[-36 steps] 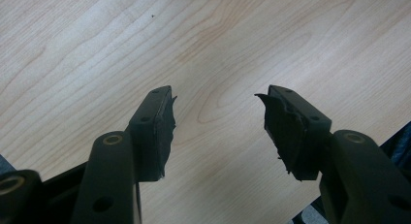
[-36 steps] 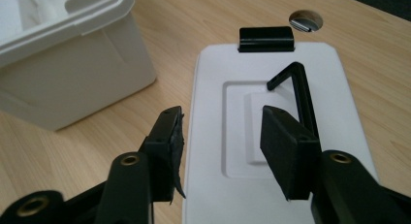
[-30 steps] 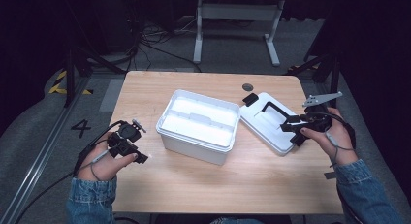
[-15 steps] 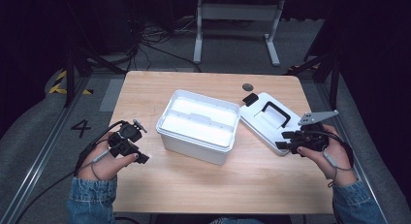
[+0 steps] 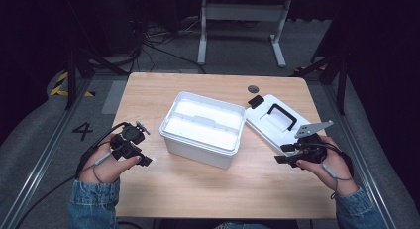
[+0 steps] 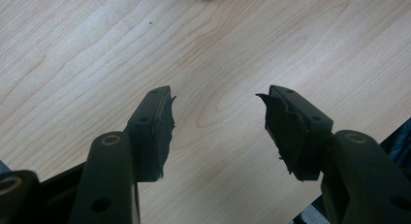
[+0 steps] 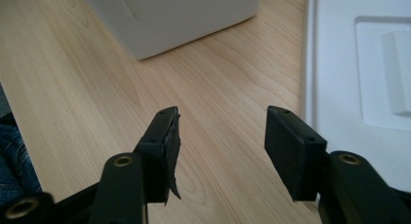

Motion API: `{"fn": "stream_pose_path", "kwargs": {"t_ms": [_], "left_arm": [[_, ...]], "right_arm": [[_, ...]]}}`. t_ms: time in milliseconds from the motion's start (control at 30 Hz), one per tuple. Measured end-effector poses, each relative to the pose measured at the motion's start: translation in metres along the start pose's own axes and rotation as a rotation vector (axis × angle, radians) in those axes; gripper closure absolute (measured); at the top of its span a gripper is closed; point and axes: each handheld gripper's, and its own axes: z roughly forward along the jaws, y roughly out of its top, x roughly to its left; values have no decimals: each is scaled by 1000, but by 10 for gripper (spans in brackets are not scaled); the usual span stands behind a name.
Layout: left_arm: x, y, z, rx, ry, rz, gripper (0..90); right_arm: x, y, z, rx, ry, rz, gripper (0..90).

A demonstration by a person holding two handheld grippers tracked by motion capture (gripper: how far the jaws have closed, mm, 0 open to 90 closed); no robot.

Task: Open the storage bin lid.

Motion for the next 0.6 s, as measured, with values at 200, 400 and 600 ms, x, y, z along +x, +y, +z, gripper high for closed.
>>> {"fn": "stream_pose_path", "kwargs": {"t_ms": [200, 400, 600], "left_arm": [[1, 2, 1, 8, 2, 2, 443], [0, 4, 3, 13, 3, 6, 442], [1, 5, 4, 20, 7, 8, 441]], "right_arm": [[5, -3, 16, 37, 31, -32, 469], [13, -9, 40, 80, 61, -56, 462], [16, -13, 55, 103, 61, -68, 461]]}}
